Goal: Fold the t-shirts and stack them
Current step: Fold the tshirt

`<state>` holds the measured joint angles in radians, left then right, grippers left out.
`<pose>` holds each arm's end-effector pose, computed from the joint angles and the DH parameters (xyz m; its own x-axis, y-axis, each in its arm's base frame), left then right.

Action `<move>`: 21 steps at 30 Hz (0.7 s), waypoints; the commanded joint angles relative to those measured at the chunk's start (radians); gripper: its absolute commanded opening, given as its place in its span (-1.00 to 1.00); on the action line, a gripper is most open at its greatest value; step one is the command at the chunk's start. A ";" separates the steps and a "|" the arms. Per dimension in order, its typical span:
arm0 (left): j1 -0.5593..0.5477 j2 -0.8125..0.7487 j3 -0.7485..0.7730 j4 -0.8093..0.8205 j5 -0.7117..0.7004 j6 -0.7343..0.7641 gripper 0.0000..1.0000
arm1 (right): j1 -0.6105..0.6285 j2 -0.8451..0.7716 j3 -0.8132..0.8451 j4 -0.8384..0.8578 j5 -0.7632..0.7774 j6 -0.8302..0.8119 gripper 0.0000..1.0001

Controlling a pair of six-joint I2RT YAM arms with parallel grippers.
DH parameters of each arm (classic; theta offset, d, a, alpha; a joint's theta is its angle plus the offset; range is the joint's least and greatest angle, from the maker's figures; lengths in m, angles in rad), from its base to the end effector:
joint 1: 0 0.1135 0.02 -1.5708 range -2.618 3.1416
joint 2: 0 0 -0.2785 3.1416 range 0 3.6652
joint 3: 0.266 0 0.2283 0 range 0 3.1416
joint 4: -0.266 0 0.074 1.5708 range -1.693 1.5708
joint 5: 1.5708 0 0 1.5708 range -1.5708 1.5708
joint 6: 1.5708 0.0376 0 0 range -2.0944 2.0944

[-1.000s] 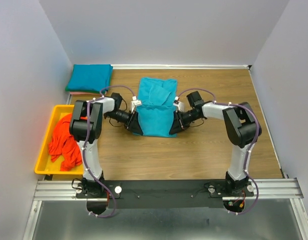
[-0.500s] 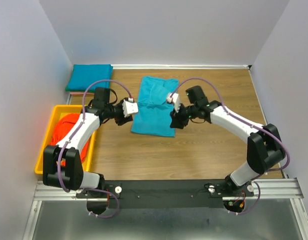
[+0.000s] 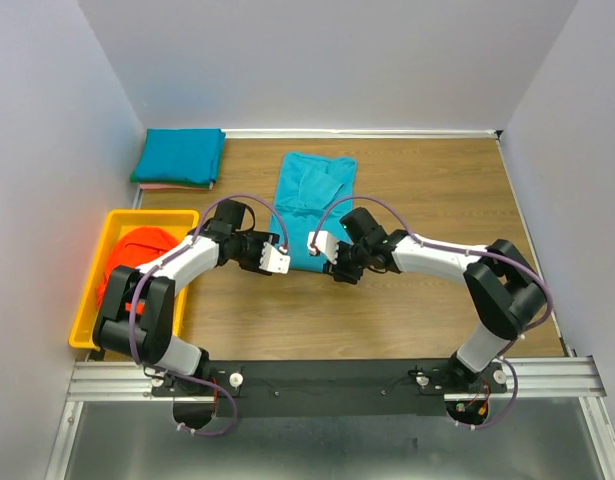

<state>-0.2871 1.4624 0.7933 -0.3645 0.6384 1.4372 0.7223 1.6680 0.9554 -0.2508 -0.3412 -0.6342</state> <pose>0.2365 -0.0932 0.2113 0.4055 0.7101 -0.5756 0.8859 -0.1500 0.4390 0.2283 0.2179 0.2022 -0.0422 -0.7814 -0.6226 -0.9823 0.1462 -0.1168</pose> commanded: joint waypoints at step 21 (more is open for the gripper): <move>-0.030 0.260 0.193 -0.235 -0.123 0.190 -0.63 | 0.016 0.042 -0.122 0.091 0.145 -0.052 -0.77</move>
<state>-0.3126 1.6989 0.9726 -0.5228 0.5358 1.6058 0.7326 1.6997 0.8810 -0.0917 -0.2527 -0.6823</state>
